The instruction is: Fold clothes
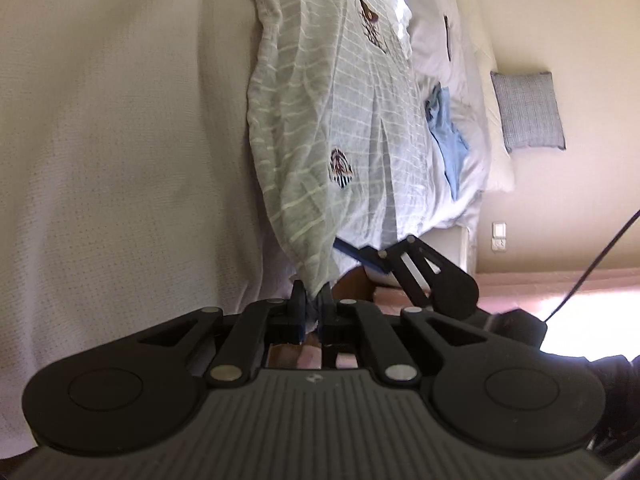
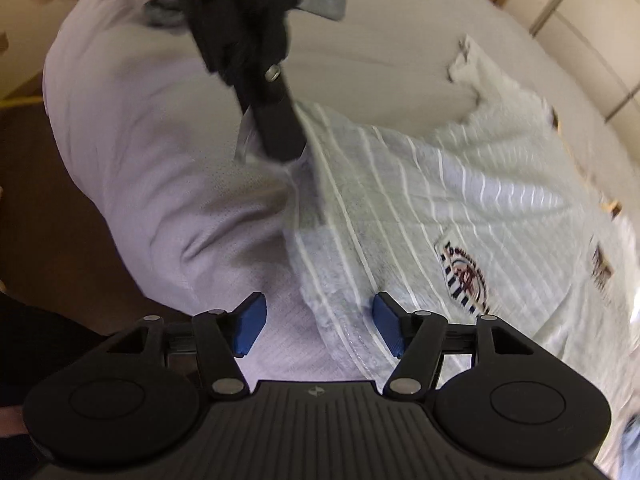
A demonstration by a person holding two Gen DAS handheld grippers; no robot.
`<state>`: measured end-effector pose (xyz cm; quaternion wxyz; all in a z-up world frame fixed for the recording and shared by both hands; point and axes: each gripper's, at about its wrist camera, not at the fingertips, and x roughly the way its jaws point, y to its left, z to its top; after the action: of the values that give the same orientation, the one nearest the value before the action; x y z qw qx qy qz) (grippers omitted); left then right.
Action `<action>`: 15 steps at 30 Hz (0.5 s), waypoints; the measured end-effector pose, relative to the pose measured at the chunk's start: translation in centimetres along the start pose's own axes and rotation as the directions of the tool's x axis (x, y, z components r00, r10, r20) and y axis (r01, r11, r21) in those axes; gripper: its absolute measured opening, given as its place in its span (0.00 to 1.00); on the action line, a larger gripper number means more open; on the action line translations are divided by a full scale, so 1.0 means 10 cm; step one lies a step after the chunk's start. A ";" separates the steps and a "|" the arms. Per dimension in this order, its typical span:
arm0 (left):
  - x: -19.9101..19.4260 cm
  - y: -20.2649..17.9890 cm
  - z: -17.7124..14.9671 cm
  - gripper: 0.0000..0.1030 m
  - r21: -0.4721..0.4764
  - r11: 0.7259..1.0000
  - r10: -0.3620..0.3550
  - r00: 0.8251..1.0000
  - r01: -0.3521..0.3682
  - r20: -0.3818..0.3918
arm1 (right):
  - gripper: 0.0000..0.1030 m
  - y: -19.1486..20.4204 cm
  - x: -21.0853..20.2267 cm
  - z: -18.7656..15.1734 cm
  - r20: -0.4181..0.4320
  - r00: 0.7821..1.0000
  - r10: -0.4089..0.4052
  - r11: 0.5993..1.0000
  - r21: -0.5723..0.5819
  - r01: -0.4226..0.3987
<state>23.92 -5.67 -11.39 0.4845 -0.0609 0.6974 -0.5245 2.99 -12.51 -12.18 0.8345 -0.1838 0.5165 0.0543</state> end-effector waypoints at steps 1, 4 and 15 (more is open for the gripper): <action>0.02 -0.03 0.00 0.02 0.010 1.000 0.003 1.000 -0.002 -0.011 | 0.56 -0.01 0.02 -0.02 -0.002 1.000 -0.019 1.000 0.003 0.019; 0.09 -0.11 -0.03 0.02 0.057 0.998 0.033 0.999 -0.031 -0.042 | 0.27 -0.06 0.05 -0.08 -0.020 0.998 -0.060 0.998 0.028 0.060; 0.46 -0.35 -0.24 0.05 0.344 0.898 0.336 0.932 -0.273 -0.137 | 0.00 -0.19 -0.23 -0.49 -0.160 0.985 -0.059 0.998 -0.024 0.056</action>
<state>18.32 -8.33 -11.49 0.4946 0.1796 0.6477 -0.5510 -1.66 -15.76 -11.58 0.7897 -0.2106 0.5758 0.0204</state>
